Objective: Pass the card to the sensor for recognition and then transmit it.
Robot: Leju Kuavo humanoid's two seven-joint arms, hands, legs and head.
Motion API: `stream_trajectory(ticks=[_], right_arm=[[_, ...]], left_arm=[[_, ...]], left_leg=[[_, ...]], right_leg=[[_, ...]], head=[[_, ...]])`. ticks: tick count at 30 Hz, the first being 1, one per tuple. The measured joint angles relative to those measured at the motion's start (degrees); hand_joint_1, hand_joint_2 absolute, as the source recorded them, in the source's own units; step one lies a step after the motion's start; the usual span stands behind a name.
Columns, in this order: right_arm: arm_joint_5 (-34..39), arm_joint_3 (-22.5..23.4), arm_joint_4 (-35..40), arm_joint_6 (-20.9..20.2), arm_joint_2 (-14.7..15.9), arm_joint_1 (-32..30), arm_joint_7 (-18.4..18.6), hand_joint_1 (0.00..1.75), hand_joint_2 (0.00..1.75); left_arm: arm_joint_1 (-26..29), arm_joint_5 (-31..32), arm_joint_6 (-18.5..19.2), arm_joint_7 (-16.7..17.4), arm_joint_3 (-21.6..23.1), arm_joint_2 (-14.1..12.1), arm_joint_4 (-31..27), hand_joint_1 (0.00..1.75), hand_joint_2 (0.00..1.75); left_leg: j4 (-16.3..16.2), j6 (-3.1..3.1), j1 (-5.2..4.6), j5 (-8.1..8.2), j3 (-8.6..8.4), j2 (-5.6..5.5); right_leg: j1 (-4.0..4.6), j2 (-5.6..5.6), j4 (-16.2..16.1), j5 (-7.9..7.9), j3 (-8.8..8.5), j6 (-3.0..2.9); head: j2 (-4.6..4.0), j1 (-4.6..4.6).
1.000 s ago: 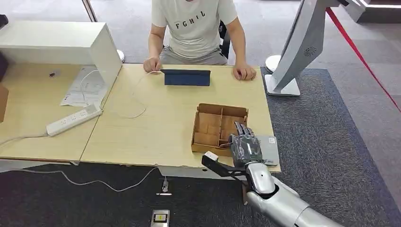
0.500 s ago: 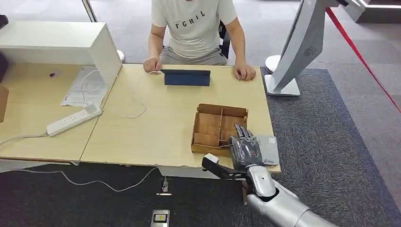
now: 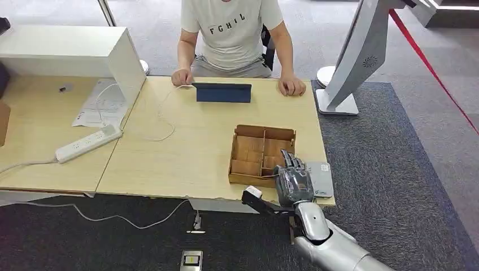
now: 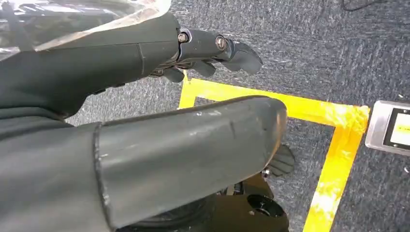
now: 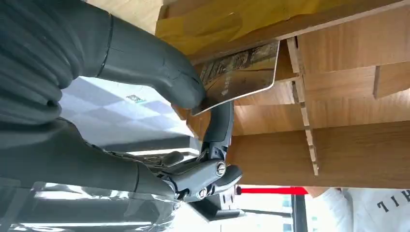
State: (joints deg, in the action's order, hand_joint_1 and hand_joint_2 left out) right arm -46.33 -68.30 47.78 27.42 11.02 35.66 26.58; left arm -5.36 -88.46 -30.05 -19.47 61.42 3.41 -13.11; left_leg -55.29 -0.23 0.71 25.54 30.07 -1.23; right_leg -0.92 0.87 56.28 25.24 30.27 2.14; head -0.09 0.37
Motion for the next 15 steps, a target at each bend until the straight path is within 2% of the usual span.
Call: stream_trajectory(ticks=[3,5,6,7,8,15], right_arm=[[-0.1,0.0,0.0,0.1,0.0,0.0,0.1,1.75,1.75],[-3.2,0.1,0.1,2.2,0.0,0.0,1.7,1.75,1.75],[-7.3,0.4,1.2,3.8,0.4,0.1,3.3,1.75,1.75],[-13.6,1.1,5.1,3.0,1.5,1.9,5.9,1.75,1.75],[-15.4,1.5,6.9,2.0,2.0,2.9,6.5,1.75,1.75],[-18.2,2.4,14.9,-1.3,4.2,6.3,8.0,1.75,1.75]], left_arm=[[0.0,0.0,0.0,0.0,0.0,0.0,0.0,0.00,0.00],[0.0,0.2,0.1,0.0,0.1,0.0,0.0,0.00,0.00],[0.1,0.4,0.4,0.0,0.2,0.1,0.0,0.00,0.00],[0.1,0.7,1.2,0.5,0.3,0.2,0.0,0.00,0.00],[0.1,0.8,1.4,0.8,0.5,0.2,0.0,0.00,0.00],[0.1,1.4,1.8,1.0,0.7,0.1,0.0,0.00,0.00]], left_leg=[[0.0,0.00,0.00,0.00,0.00,0.00],[0.0,0.00,0.00,0.00,0.01,-0.01],[0.0,0.00,-0.01,0.00,0.02,0.01],[0.0,0.00,-0.01,0.00,0.03,0.01],[0.0,0.00,0.00,0.00,0.03,0.01],[0.0,0.00,0.00,-0.01,0.02,0.01]], right_leg=[[0.00,0.00,0.0,0.00,0.00,0.00],[0.00,0.00,0.0,0.00,0.00,0.00],[-0.01,0.00,0.0,-0.01,0.01,0.00],[-0.01,0.00,0.0,-0.01,0.02,0.00],[-0.01,0.00,0.0,-0.01,0.03,0.00],[0.00,0.00,0.0,-0.02,0.03,0.00]], head=[[0.00,0.00],[0.00,0.00],[0.00,-0.02],[0.00,0.00],[0.00,-0.02],[0.00,0.00]])
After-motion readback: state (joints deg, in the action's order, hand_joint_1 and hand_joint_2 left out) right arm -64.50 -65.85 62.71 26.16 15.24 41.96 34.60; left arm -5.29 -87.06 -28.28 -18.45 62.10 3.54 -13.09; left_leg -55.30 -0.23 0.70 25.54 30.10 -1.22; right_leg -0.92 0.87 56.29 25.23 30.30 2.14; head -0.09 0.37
